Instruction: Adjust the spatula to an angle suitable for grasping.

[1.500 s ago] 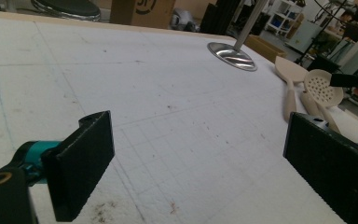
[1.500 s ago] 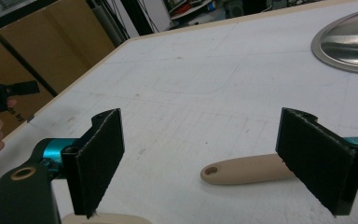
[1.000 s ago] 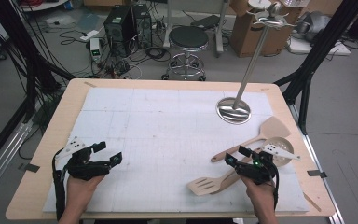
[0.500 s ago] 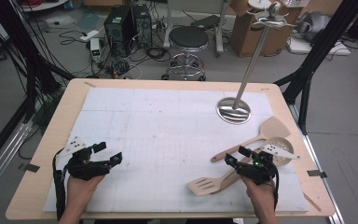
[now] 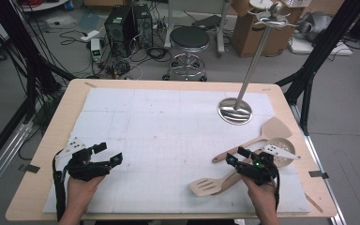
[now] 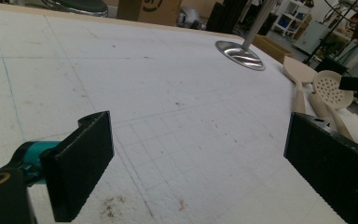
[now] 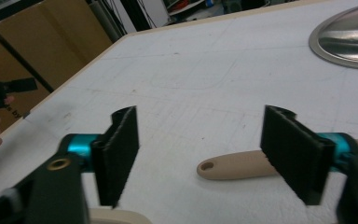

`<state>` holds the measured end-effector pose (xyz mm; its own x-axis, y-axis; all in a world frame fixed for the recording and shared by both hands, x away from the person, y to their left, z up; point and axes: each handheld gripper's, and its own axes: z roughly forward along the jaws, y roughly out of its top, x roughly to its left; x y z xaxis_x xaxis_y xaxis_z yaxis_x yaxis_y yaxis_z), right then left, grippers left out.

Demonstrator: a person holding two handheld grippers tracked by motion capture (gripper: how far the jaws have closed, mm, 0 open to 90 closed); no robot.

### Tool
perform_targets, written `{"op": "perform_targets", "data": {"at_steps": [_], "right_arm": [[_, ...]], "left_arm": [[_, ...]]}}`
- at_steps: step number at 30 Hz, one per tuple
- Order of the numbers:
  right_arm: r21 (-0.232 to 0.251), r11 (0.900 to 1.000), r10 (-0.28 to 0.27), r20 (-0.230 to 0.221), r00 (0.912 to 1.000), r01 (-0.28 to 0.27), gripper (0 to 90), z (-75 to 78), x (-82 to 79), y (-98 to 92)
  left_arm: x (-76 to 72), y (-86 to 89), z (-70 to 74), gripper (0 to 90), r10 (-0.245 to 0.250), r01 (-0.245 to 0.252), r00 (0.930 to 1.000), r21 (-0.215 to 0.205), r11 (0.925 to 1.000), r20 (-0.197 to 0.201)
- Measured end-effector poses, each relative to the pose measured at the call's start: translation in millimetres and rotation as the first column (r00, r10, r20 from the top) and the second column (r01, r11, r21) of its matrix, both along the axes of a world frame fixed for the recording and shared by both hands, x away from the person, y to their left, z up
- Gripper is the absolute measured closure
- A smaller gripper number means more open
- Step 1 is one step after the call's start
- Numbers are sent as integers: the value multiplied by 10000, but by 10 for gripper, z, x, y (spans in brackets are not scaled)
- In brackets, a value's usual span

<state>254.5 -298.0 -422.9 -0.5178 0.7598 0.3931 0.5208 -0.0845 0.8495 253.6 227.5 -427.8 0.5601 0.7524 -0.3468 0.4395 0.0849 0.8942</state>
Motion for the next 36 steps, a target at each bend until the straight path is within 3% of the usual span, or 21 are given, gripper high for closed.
{"op": "perform_targets", "data": {"at_steps": [1,2,3,4,6,11,20,23,28,35,36], "right_arm": [[-118,9999,-50,-75,10000,49,540,-8,6,-1],[-118,9999,-50,-75,10000,49,540,-8,6,-1],[-298,9995,-47,-182,9998,41,657,-20,11,0],[-298,9995,-47,-182,9998,41,657,-20,11,0],[-645,9978,-172,-568,9982,136,789,-48,39,6],[-880,9960,-261,-1087,9937,165,898,-105,87,-16],[-1096,9940,-179,-1825,9830,-22,899,-166,240,-47],[-1127,9931,44,-2396,9709,-323,900,-218,301,-28],[-1101,9926,156,-2966,9549,-504,900,-258,364,-14],[-1349,9877,281,-3472,9374,-796,900,-266,459,27],[-1559,9828,340,-3725,9274,-987,900,-263,489,59]], "left_arm": [[0,0,1,88,-16,16,10000,13,10000,11],[0,0,1,88,-29,29,10000,25,10000,21],[-1,-3,0,88,-42,42,10000,12,10000,16],[0,-4,-2,88,-42,41,10000,26,10000,7],[1,-5,-3,88,-31,31,10000,34,10000,-24],[-4,1,2,88,-25,25,10000,-1,10000,29],[-6,1,7,88,-17,17,10000,-23,10000,52],[0,1,1,88,-58,58,10000,43,10000,25],[-6,-3,2,88,-59,59,10000,5,10000,20],[-3,-11,3,88,-134,134,9999,40,9999,6],[-2,-13,3,88,-140,140,9999,37,9999,30]]}}
